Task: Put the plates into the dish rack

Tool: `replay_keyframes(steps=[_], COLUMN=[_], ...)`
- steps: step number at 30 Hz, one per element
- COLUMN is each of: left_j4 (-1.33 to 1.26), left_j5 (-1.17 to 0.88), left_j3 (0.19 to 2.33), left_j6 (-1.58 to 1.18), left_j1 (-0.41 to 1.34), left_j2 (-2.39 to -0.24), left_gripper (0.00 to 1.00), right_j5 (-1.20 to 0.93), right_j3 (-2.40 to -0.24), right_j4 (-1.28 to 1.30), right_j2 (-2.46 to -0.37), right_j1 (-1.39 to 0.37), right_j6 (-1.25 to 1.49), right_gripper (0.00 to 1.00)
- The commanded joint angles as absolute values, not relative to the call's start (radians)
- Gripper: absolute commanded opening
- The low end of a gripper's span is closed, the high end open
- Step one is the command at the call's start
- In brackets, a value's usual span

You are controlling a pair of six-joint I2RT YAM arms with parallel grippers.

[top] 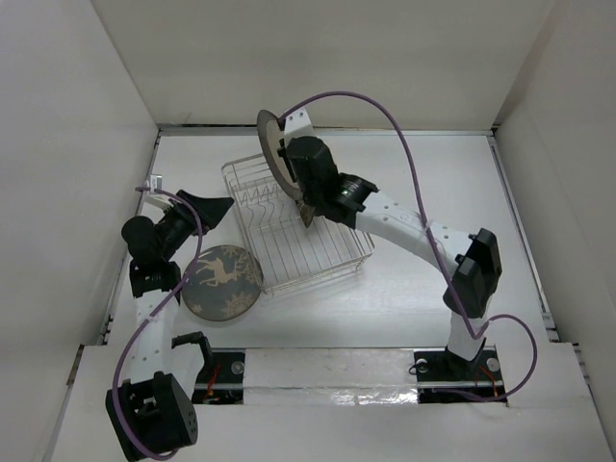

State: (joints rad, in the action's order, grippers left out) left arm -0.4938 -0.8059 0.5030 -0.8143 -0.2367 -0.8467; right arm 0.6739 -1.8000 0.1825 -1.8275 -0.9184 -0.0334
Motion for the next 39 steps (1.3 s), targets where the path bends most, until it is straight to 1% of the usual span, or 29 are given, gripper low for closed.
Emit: replay_keyframes(steps=[1,6,10,16,21,27,30,35,39], left_j4=[-0.6,-0.6,-0.601,-0.612,-0.578,-0.546,-0.511,-0.476,-0.451], left_j5=[-0.857,-0.857,-0.857,-0.861,-0.825,-0.796,-0.756,-0.727,-0.686], left_j3=[0.485,0.488,0.486,0.482,0.482,0.483,0.483,0.488,0.482], left_j6=[-0.841,-0.847,-0.847,-0.853,-0.85,-0.831,-0.808,-0.788,-0.784], left_j1=[-0.233,-0.233,-0.233,-0.233,-0.233,-0.233,-0.233,-0.233,-0.233], left_j2=[-0.845,-0.857,-0.859,-0.859,-0.858,-0.865,-0.847,-0.854,-0.853], left_gripper=[0.59,0.57,0.57,0.56,0.55,0.52,0.52,0.51,0.47], right_j5=[0.802,0.842,0.859,0.841,0.779,0.764,0.758,0.772,0.761], right_j3=[-1.907,-1.925,-1.947,-1.937,-1.893,-1.821,-1.78,-1.775,-1.776], right_j4=[0.06,0.04,0.051,0.064,0.094,0.084,0.063,0.052,0.064], right_j2=[-1.835,-1.888,-1.917,-1.936,-1.947,-1.962,-1.956,-1.939,-1.934], right_j1=[-0.919,-0.919,-0.919,-0.91,-0.9,-0.9,-0.9,-0.9,-0.91], right_j6=[-0.127,-0.167,-0.186,-0.16,-0.066,-0.008,-0.002,-0.006,-0.008], right_gripper=[0.0,0.0,0.0,0.0,0.0,0.0,0.0,0.0,0.0])
